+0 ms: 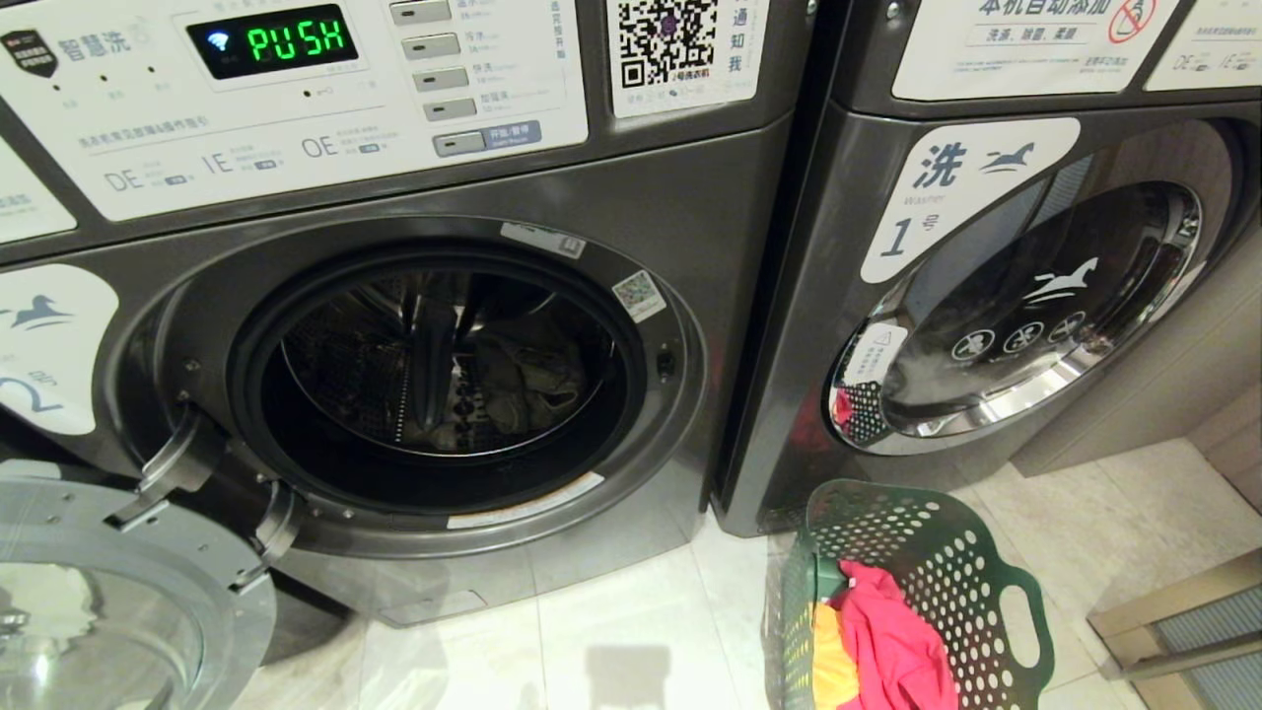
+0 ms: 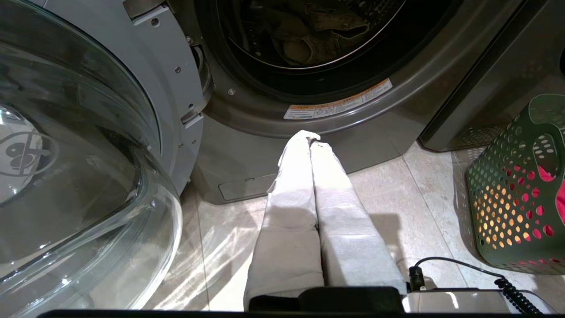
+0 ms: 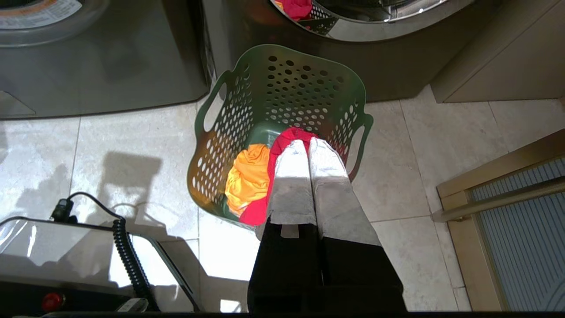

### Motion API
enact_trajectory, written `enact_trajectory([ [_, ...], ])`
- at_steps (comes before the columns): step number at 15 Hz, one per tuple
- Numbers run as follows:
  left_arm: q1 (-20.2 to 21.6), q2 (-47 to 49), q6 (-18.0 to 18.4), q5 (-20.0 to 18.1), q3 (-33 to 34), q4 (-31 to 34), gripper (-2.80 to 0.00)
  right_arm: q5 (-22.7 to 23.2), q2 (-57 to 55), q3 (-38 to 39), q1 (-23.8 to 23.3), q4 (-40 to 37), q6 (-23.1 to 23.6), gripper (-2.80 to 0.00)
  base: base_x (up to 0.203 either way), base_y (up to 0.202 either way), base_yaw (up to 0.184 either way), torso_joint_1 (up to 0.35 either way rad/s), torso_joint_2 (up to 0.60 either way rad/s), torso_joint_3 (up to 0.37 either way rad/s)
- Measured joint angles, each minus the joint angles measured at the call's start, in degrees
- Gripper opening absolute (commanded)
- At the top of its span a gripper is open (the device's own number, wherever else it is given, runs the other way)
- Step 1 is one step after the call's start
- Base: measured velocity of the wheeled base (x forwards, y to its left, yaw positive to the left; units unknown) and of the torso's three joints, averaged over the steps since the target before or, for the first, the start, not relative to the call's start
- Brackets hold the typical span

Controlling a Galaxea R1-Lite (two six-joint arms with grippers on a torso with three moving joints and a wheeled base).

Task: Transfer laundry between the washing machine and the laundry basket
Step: Pick a cloth and place it into the basket

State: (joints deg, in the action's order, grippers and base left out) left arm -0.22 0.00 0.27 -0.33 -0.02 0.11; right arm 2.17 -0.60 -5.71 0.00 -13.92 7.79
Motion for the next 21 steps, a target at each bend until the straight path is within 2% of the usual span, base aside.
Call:
enact_trajectory([
  [6, 0.0, 0.0, -0.1, 0.0, 0.0, -0.1, -2.80, 0.0, 0.6, 0.1, 0.0, -0.1, -0.1, -2.80, 0.000, 0.000, 0.000, 0.000, 0.00, 0.000],
  [15, -0.1, 0.0, -0.1, 0.0, 0.0, -0.1, -2.80, -0.1, 0.6, 0.1, 0.0, -0.2, -1.3, -2.80, 0.000, 0.175, 0.000, 0.001, 0.00, 0.002],
  [21, 0.0, 0.0, 0.0, 0.0, 0.0, -0.1, -2.80, -0.1, 0.6, 0.1, 0.0, -0.2, -1.4, -2.80, 0.000, 0.018, 0.000, 0.000, 0.00, 0.001],
])
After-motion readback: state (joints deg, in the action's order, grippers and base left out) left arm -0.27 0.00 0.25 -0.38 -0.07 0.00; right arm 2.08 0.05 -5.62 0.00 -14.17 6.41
